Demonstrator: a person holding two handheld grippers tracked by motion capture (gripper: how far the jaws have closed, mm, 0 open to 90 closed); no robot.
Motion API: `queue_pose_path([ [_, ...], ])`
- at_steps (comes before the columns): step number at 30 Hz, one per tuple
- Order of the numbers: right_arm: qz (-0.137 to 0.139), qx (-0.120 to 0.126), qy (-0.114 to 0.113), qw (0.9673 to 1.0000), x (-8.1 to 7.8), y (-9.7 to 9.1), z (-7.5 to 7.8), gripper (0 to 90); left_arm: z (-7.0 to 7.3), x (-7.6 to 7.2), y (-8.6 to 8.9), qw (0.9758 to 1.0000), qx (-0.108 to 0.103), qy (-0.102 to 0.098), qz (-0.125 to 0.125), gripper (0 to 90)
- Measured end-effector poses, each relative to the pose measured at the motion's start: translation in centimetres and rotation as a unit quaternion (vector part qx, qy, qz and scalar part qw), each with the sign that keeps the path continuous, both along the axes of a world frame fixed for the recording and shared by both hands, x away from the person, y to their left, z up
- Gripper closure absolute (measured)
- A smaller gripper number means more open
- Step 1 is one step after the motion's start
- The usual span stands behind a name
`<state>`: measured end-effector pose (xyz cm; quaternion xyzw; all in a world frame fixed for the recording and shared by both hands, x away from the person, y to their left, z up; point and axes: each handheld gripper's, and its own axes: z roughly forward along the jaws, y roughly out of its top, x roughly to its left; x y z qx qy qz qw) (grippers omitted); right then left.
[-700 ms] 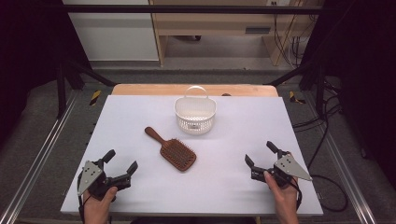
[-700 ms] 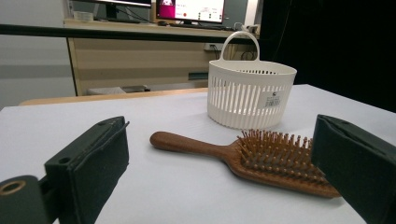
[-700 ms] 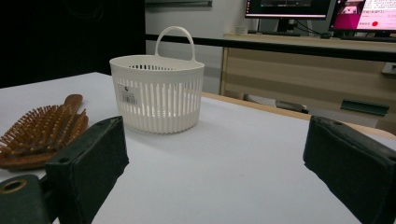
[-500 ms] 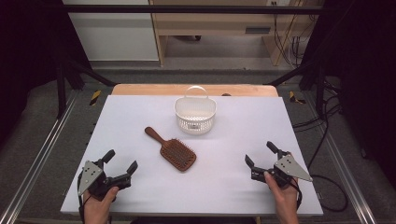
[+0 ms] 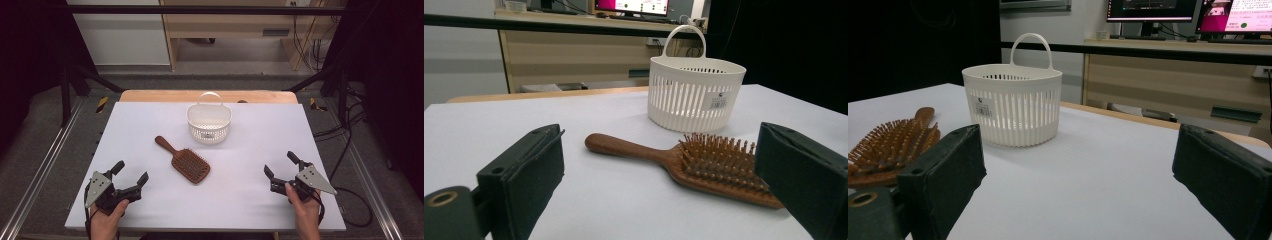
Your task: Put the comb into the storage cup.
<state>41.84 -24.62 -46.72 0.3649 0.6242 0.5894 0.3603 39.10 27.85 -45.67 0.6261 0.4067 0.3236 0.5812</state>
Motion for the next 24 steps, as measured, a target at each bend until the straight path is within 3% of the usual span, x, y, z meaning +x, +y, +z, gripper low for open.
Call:
queue_pose_path([
  [4, -0.005, 0.000, 0.005, 1.0000, 0.1, -0.2, -0.2, 6.7, 0.2, 0.5, -0.5, 0.9995, 0.021, 0.025, -0.002, 6.4],
  [5, -0.005, -0.002, 0.004, 1.0000, 0.2, -0.2, -0.2, 6.7, 0.2, 0.5, -0.5, 0.9995, 0.021, 0.025, -0.002, 7.2],
  [6, -0.006, -0.004, 0.004, 1.0000, 0.2, -0.2, -0.2, 6.7, 0.4, 0.9, -1.0, 0.9990, 0.018, 0.039, -0.012, 8.1],
  [9, -0.004, -0.010, 0.006, 0.9999, 0.2, -0.2, -0.1, 6.6, 0.5, 1.2, -1.6, 0.9984, 0.030, 0.046, -0.017, 9.8],
  [10, -0.005, -0.011, 0.006, 0.9999, 0.1, -0.3, -0.1, 6.6, 0.5, 1.5, -2.4, 0.9975, 0.042, 0.053, -0.022, 10.7],
  [15, -0.007, -0.007, 0.010, 0.9999, 0.2, -0.4, -0.2, 6.9, 1.5, 2.6, -3.9, 0.9949, 0.058, 0.071, -0.041, 16.6],
  [18, -0.004, -0.007, 0.009, 0.9999, 0.2, -0.3, -0.2, 7.0, 2.8, 3.2, -4.4, 0.9937, 0.076, 0.072, -0.039, 29.3],
  [22, -0.005, -0.006, 0.011, 0.9999, 0.2, -0.3, -0.2, 7.0, 4.6, 3.3, -5.5, 0.9894, 0.118, 0.054, -0.066, 38.4],
  [23, -0.005, -0.006, 0.011, 0.9999, 0.2, -0.3, -0.2, 7.0, 4.6, 3.3, -5.5, 0.9894, 0.118, 0.054, -0.066, 40.5],
  [24, -0.005, -0.006, 0.011, 0.9999, 0.2, -0.3, -0.2, 7.1, 5.0, 3.8, -5.9, 0.9873, 0.124, 0.063, -0.077, 42.3],
])
